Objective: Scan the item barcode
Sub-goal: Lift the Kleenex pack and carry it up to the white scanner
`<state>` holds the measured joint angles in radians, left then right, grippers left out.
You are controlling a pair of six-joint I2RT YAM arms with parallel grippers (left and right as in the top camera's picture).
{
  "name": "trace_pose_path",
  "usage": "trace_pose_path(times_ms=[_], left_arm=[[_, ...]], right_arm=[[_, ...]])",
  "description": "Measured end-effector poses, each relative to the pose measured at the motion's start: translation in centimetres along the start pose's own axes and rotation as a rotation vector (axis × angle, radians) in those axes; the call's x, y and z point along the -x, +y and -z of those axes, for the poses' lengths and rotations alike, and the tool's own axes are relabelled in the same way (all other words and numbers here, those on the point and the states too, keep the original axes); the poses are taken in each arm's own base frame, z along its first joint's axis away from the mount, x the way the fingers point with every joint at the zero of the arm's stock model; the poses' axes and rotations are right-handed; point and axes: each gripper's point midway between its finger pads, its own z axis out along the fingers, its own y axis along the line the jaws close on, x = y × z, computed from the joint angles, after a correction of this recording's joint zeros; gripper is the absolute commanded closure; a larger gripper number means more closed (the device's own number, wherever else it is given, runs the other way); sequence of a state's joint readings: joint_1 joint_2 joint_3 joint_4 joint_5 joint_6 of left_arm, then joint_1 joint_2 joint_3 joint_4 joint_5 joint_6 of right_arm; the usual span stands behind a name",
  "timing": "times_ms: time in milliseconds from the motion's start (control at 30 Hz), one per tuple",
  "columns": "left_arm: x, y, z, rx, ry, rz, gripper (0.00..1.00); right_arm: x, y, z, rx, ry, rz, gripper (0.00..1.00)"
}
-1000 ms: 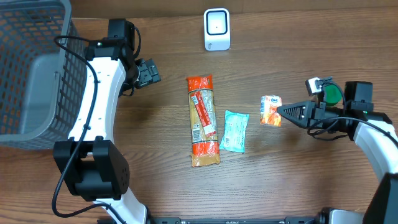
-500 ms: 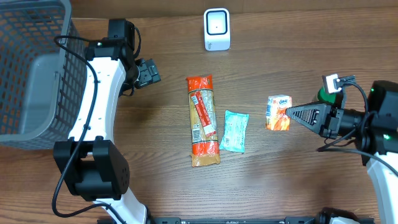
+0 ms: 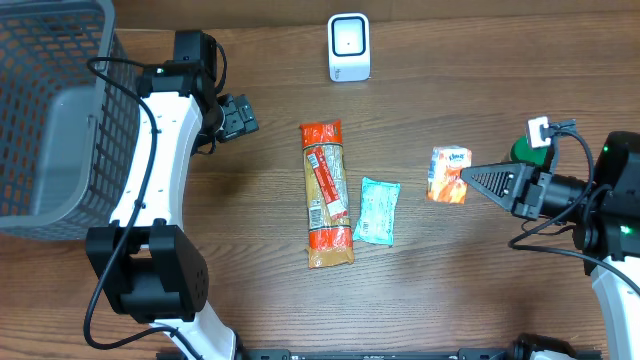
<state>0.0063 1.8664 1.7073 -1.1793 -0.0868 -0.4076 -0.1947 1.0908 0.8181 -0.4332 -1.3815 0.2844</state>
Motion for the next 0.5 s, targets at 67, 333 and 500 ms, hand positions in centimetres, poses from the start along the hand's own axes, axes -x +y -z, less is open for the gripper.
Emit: trace_pose_path(times_ms=[67,333,500], left_arm=[[0.0,0.0,0.0,0.000,0.000,0.000,0.01],[0.0,0.0,0.0,0.000,0.000,0.000,0.00],[0.0,0.0,0.0,0.000,0.000,0.000,0.00]], right_arm=[[-0.2,-2.5,0.2,-0.133,-0.028,-0.068,0.96],[-2.1,-11.3,1.0,-0.565,-0.002,-0.177,0.96],[-2.6,-13.1,0.2,-0.619,0.037,-0.166,0.97]])
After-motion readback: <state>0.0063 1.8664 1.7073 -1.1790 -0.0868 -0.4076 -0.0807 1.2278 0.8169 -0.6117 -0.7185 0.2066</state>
